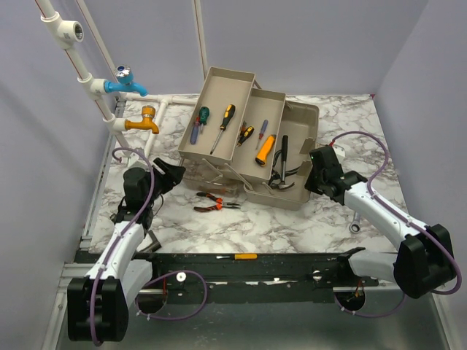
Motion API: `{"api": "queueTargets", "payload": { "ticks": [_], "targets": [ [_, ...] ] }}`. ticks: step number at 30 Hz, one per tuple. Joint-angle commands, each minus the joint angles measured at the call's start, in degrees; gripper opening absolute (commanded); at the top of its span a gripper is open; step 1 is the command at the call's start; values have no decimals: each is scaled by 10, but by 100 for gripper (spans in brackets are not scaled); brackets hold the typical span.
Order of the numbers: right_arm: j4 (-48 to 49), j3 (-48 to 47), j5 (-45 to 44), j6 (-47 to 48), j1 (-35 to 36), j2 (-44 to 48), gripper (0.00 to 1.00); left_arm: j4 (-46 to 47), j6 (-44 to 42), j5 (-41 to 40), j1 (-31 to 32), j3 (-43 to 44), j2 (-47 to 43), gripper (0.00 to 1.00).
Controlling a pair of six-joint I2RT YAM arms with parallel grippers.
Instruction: Pack the tool kit
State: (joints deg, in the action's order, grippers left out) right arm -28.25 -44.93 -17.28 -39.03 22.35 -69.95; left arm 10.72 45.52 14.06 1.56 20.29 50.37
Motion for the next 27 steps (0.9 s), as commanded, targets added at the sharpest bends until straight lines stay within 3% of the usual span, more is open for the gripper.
{"api": "queueTargets", "payload": {
  "ticks": [1, 6, 19, 26, 27],
  "targets": [
    [-1, 6, -24, 2, -15, 4, 1, 63, -26, -21, -3, 23, 41, 58],
    [-2, 5, -22, 6, -16, 4, 1, 77, -49, -17, -3, 39, 78, 36],
    [-1, 6, -14, 5, -15, 1, 1, 75, -79, -22, -2, 64, 158, 36],
    [-2, 7, -12, 4, -16, 3, 1, 87, -98, -26, 15, 57, 169, 33],
    [-2, 7, -10, 4, -15, 3, 1, 82, -104, -31, 21, 60, 169, 27]
  ]
}}
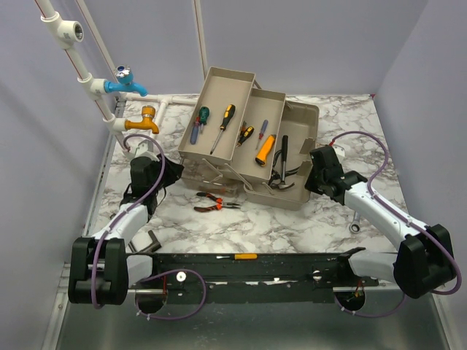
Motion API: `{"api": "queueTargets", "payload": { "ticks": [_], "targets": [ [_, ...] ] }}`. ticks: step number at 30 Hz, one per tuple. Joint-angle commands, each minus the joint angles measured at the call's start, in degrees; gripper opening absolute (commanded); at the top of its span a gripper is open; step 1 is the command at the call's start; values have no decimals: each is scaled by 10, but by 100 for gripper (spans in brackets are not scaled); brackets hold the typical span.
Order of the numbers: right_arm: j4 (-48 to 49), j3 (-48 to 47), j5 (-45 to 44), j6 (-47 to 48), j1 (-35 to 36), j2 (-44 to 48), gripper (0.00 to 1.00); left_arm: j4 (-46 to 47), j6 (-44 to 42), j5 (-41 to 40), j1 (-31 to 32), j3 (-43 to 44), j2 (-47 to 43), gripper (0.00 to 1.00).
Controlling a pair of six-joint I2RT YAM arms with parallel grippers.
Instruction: Pack the tool kit
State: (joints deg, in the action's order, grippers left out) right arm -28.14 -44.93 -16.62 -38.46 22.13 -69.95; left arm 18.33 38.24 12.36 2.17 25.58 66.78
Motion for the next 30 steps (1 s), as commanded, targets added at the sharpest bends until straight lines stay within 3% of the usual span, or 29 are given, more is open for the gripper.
{"api": "queueTargets", "payload": {
  "ticks": [1, 2, 19, 30],
  "targets": [
    [-3, 7, -16, -2, -14, 3, 1, 3, -40, -15, 20, 11, 4, 11],
    [-4, 6, -16, -2, -13, 4, 1, 0, -47, -17, 26, 15, 1, 0],
    [-7, 19, -2, -6, -13, 16, 1, -128, -200, -297, 207, 139, -98, 0],
    [-15, 17, -3, -7, -13, 25, 1, -114, -327, -481, 335, 182, -104, 0]
  ]
}}
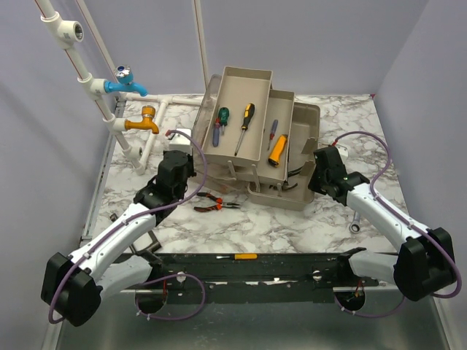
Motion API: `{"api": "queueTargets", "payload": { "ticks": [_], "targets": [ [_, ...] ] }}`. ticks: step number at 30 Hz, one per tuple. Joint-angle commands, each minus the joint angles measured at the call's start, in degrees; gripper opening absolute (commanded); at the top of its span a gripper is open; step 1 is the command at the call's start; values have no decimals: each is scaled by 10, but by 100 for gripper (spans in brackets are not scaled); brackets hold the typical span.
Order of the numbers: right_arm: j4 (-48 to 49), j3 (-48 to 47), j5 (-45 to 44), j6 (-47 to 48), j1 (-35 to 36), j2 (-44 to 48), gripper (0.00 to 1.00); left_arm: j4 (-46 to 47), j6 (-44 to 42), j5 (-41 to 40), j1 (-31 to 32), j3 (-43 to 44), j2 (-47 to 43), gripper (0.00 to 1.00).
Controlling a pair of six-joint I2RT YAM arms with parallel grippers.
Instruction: Pack the tool kit
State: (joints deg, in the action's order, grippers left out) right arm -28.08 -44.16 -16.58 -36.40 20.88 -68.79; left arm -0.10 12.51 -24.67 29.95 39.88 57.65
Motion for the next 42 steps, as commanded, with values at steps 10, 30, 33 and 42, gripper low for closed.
{"api": "queueTargets", "payload": {
  "ticks": [10, 30, 33, 42],
  "targets": [
    [-22, 4, 7, -47, -1, 32, 1, 128, -209, -233, 169, 99, 23, 0],
    [-78, -48, -25, -55, -1, 79, 44, 261, -377, -311, 325, 179, 150, 0],
    [-94, -63, -44, -53, -1, 90, 52, 264, -383, -314, 338, 189, 162, 0],
    [-130, -101, -113, -44, -1, 133, 53, 263, -380, -317, 382, 228, 211, 0]
  ]
}}
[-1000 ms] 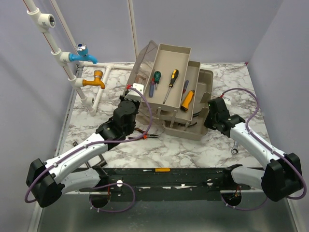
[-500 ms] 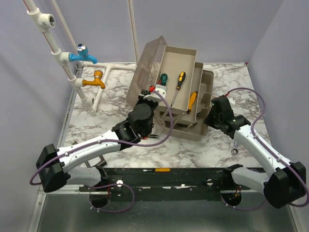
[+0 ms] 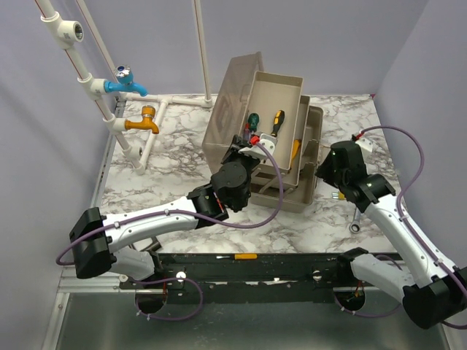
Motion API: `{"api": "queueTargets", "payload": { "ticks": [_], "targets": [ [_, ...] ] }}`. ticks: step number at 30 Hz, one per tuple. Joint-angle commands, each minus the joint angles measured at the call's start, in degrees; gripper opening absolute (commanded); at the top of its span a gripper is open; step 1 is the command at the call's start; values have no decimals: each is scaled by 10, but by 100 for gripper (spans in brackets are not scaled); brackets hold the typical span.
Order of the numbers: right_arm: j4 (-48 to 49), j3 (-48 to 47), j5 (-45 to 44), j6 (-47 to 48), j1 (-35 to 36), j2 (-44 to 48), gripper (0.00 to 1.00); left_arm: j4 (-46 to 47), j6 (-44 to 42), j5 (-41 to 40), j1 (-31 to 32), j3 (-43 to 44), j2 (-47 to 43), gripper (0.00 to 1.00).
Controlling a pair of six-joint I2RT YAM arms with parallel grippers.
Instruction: Pack the tool kit
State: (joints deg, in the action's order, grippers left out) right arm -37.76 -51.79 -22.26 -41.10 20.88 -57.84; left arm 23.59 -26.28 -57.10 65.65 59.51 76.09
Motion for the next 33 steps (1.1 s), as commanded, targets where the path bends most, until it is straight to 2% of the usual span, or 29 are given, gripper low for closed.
{"api": "queueTargets", "payload": {
  "ticks": [1, 5, 6, 7, 10, 14, 15, 19, 21, 23, 29, 33],
  "targets": [
    [-36, -27, -61, 3, -1, 28, 53, 25, 11, 7, 31, 38, 33, 0],
    [-44, -36, -80, -2, -1, 42, 53, -49, 85, 28, 58, 80, 57, 1],
    [-49, -39, -86, -6, -1, 44, 62, -73, 111, 39, 63, 94, 61, 5],
    [-52, -41, -93, -8, -1, 46, 65, -107, 148, 58, 67, 105, 66, 7],
    [-55, -48, -103, -8, -1, 54, 65, -170, 241, 120, 69, 127, 76, 8],
    [-64, -58, -116, -13, -1, 65, 65, -203, 326, 195, 68, 137, 90, 12],
    [-65, -59, -120, -13, -1, 69, 66, -206, 344, 220, 67, 136, 91, 14],
    [-70, -62, -139, -20, -1, 82, 74, -192, 433, 362, 62, 118, 89, 44],
    [-71, -64, -145, -22, -1, 86, 74, -182, 455, 413, 59, 117, 92, 50],
    [-72, -65, -148, -23, -1, 88, 74, -180, 475, 444, 55, 122, 96, 54],
    [-77, -67, -164, -27, -1, 96, 74, -147, 529, 550, 11, 103, 76, 56],
    [-70, -68, -161, -11, -1, 95, 74, -160, 534, 596, -21, 99, 41, 65]
  ]
}}
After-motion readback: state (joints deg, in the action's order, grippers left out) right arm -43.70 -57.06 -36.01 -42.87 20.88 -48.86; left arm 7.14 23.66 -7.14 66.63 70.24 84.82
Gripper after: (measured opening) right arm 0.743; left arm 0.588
